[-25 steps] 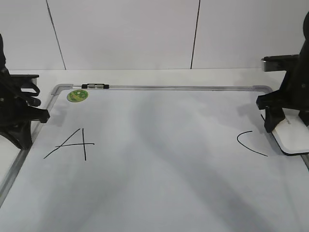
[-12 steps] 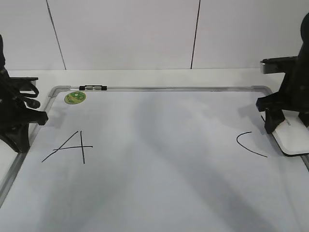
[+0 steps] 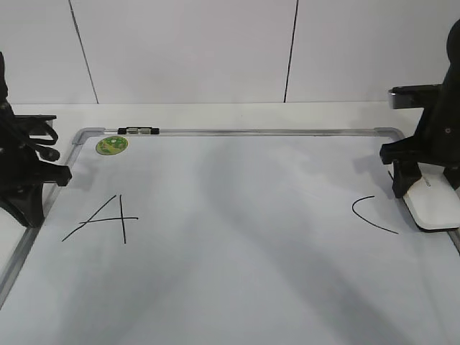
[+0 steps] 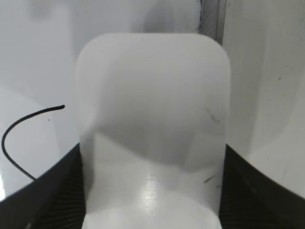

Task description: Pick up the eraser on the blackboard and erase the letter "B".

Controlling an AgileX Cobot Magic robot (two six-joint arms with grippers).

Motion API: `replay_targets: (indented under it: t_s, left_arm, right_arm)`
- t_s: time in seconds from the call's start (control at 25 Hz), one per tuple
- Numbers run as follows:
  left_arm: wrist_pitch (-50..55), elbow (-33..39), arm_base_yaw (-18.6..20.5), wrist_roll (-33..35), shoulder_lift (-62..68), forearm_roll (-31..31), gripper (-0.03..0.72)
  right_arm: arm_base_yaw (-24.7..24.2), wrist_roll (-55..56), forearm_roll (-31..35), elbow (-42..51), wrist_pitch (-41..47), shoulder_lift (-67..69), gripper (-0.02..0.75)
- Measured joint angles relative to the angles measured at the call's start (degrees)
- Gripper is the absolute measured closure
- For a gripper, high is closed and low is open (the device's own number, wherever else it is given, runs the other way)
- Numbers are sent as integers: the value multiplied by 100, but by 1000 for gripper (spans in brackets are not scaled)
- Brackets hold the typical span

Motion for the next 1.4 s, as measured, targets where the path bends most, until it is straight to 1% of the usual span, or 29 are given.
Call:
replay_targets:
  t_s: [0.4,1.4]
  left_arm:
    - [4,0,0,0,0,0,657]
    - [13,0,0,0,0,0,657]
  right_arm:
    - [0,3,3,0,-39,236,192]
    - [0,12,-113,0,-107,239,188]
